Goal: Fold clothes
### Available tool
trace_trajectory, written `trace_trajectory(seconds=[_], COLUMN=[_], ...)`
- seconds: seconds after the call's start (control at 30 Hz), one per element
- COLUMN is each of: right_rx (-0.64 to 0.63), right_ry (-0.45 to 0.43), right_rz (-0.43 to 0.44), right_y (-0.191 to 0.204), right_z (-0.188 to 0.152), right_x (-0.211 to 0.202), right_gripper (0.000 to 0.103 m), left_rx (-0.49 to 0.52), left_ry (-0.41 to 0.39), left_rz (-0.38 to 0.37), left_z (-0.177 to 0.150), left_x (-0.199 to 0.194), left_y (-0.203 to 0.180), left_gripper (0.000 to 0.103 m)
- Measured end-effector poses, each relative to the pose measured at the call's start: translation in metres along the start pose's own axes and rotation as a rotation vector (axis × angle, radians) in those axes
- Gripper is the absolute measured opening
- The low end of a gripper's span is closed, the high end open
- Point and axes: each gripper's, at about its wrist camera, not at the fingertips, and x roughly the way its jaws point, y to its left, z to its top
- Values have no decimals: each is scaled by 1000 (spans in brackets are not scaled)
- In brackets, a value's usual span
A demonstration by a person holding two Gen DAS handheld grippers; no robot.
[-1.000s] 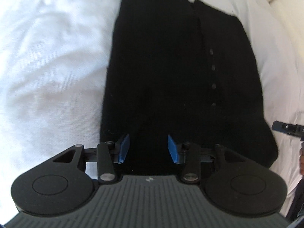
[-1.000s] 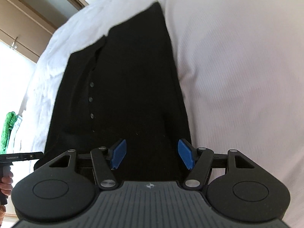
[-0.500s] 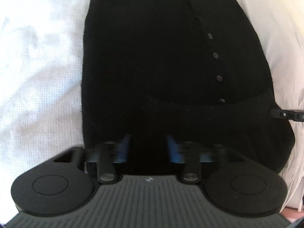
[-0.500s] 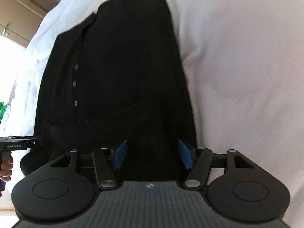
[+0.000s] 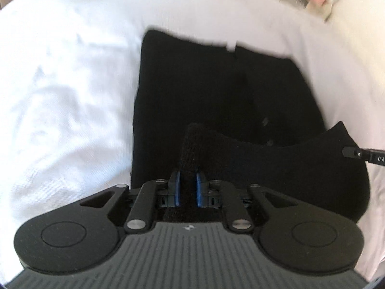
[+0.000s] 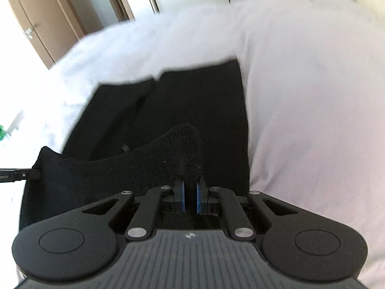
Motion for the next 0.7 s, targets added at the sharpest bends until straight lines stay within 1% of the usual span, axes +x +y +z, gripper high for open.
trace_trajectory(seconds=[0.07,0.1,0.17,0.23,0.3,0.4,0.47,0.53,0.57,0.63,0.7], right_rx=[20,30,56,71,58,49,73,74,61,39,56], right_ry=[45,61,44,-15,-46,-46,-53,-88,-84,-25,29], right_rz=[-24,-34,-38,-24,-26,-48,-62,-66,-86,-127,-136], right_y=[-5,-8,-10,-8,-4,-4,-6,-4,-3,-4,-5], right_z=[-9,-13,-17,-16,-14,-17,-16,-9,-12,-15,-17], right_x=[23,33,38,29,24,33,41,44,49,72,84], right_gripper=[8,8,8,8,8,8,8,7,7,7,7], left_rx=[23,14,-9,-16,-16,-25,-19,-2,7,27,56], left_ry=[28,20,2,-37,-51,-52,-75,-85,-75,-44,-34], left_rz=[48,53,60,62,76,93,100,115,129,157,174], left_z=[-2,-2,-1,-4,-5,-8,14,12,12,11,14], left_x=[23,26,29,23,24,34,33,32,40,55,59], left_y=[-1,0,1,-1,-3,-7,-2,-2,-4,-7,-11], left_gripper=[10,10,10,11,11,11,11,12,13,15,15])
